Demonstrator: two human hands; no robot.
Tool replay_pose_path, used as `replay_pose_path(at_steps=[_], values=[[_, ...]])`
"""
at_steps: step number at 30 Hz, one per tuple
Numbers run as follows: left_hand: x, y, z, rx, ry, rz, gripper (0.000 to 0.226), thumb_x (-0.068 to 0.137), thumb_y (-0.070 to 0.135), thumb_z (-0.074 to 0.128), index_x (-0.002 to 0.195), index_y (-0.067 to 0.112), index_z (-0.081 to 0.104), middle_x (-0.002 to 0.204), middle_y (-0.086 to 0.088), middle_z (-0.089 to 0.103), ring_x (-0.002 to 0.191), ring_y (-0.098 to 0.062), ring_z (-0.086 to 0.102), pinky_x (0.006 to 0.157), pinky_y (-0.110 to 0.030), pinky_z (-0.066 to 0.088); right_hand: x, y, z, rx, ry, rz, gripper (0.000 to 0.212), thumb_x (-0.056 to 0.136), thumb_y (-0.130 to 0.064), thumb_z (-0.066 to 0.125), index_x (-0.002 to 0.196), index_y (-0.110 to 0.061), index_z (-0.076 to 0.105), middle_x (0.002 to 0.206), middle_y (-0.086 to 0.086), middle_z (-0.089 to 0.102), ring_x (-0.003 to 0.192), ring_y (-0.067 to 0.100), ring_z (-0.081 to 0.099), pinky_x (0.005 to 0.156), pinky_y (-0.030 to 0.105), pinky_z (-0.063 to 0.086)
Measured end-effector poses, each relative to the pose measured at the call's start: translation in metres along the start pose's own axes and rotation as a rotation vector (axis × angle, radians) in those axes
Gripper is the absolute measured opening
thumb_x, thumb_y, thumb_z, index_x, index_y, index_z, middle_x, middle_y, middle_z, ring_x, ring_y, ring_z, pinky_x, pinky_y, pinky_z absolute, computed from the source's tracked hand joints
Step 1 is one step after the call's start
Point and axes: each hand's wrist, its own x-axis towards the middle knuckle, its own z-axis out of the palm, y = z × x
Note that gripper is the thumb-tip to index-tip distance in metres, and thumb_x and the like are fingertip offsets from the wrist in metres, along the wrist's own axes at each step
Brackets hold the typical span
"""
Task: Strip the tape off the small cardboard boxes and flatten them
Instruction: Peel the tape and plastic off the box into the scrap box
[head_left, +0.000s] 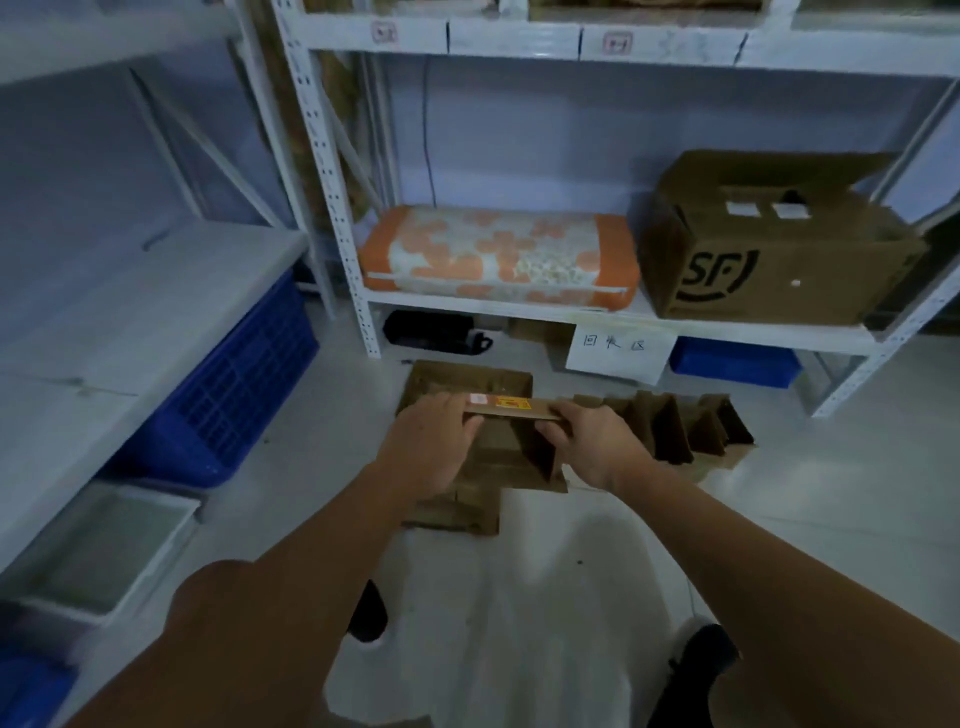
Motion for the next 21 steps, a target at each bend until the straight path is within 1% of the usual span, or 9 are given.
replay_pose_path(at_steps=[2, 5, 7, 9, 11, 13, 15, 18, 21], values=[[-0.007, -0.004, -0.003, -0.017, 0.009, -0.011, 0.045, 0.109, 0.046, 0.040, 0.141, 0.019, 0.055, 0.119, -0.002, 0.067, 0.106, -0.022, 0.062, 0.094, -0.038, 0.051, 0.001, -0.005, 0.001, -0.004, -0.019, -0.020, 0.039, 0.105, -0.049, 0.044, 0.133, -0.026, 0.056, 0.092, 0.001, 0.067, 0.070, 0.013, 0.068, 0.067, 0.030, 0.059], [-0.018, -0.008, -0.006, -0.124, -0.040, -0.034, 0.055, 0.107, 0.051, 0.043, 0.151, 0.017, 0.045, 0.135, -0.004, 0.061, 0.121, -0.024, 0.057, 0.103, -0.042, 0.048, 0.005, -0.005, 0.002, -0.033, -0.019, -0.048, 0.041, 0.104, -0.051, 0.044, 0.127, -0.023, 0.061, 0.093, 0.002, 0.069, 0.076, 0.015, 0.066, 0.075, 0.036, 0.059], [-0.024, -0.010, -0.009, -0.256, -0.112, -0.051, 0.075, 0.101, 0.064, 0.046, 0.159, 0.018, 0.032, 0.151, -0.005, 0.051, 0.135, -0.024, 0.049, 0.112, -0.045, 0.043, 0.008, -0.001, 0.000, 0.000, -0.025, -0.044, 0.041, 0.104, -0.051, 0.045, 0.126, -0.022, 0.063, 0.098, 0.001, 0.069, 0.082, 0.015, 0.065, 0.081, 0.037, 0.057], [-0.029, -0.014, -0.013, -0.340, -0.201, -0.023, 0.101, 0.089, 0.081, 0.050, 0.164, 0.022, 0.018, 0.165, -0.002, 0.032, 0.150, -0.022, 0.033, 0.121, -0.047, 0.034, 0.010, 0.006, -0.003, 0.070, -0.041, -0.032, 0.041, 0.103, -0.051, 0.046, 0.125, -0.022, 0.065, 0.101, -0.001, 0.069, 0.088, 0.014, 0.064, 0.087, 0.036, 0.055], [-0.033, -0.019, -0.016, -0.286, -0.278, 0.069, 0.129, 0.072, 0.093, 0.058, 0.166, 0.024, 0.004, 0.172, 0.004, 0.013, 0.156, -0.017, 0.017, 0.126, -0.044, 0.023, 0.012, 0.013, -0.008, 0.124, -0.058, -0.025, 0.039, 0.103, -0.051, 0.048, 0.125, -0.023, 0.065, 0.102, -0.002, 0.069, 0.089, 0.013, 0.064, 0.087, 0.035, 0.055], [-0.037, -0.023, -0.016, -0.192, -0.298, 0.178, 0.146, 0.061, 0.089, 0.072, 0.166, 0.023, -0.004, 0.172, 0.008, 0.002, 0.157, -0.012, 0.007, 0.127, -0.037, 0.015, 0.012, 0.020, -0.015, 0.156, -0.109, -0.026, 0.035, 0.103, -0.048, 0.049, 0.121, -0.024, 0.066, 0.098, -0.004, 0.068, 0.087, 0.014, 0.065, 0.080, 0.030, 0.052], [-0.036, -0.025, -0.010, -0.169, -0.256, 0.232, 0.147, 0.063, 0.074, 0.084, 0.165, 0.022, -0.008, 0.173, 0.004, 0.002, 0.157, -0.012, 0.008, 0.127, -0.032, 0.012, 0.010, 0.023, -0.021, 0.208, -0.175, -0.019, 0.028, 0.103, -0.047, 0.050, 0.111, -0.025, 0.067, 0.095, 0.000, 0.069, 0.087, 0.021, 0.068, 0.074, 0.029, 0.052], [-0.032, -0.023, 0.001, -0.243, -0.133, 0.217, 0.131, 0.073, 0.058, 0.087, 0.165, 0.021, 0.002, 0.169, -0.002, 0.021, 0.152, -0.017, 0.026, 0.126, -0.039, 0.025, 0.009, 0.025, -0.026, 0.287, -0.234, -0.021, 0.027, 0.103, -0.046, 0.052, 0.102, -0.024, 0.067, 0.097, 0.005, 0.072, 0.094, 0.026, 0.070, 0.085, 0.037, 0.059], [-0.031, -0.018, 0.000, -0.313, -0.061, 0.193, 0.113, 0.080, 0.051, 0.086, 0.163, 0.022, 0.015, 0.161, -0.001, 0.037, 0.142, -0.016, 0.041, 0.118, -0.043, 0.039, 0.006, 0.029, -0.026, 0.329, -0.253, -0.040, 0.038, 0.102, -0.050, 0.051, 0.123, -0.022, 0.064, 0.107, 0.001, 0.071, 0.097, 0.018, 0.071, 0.092, 0.042, 0.059]])
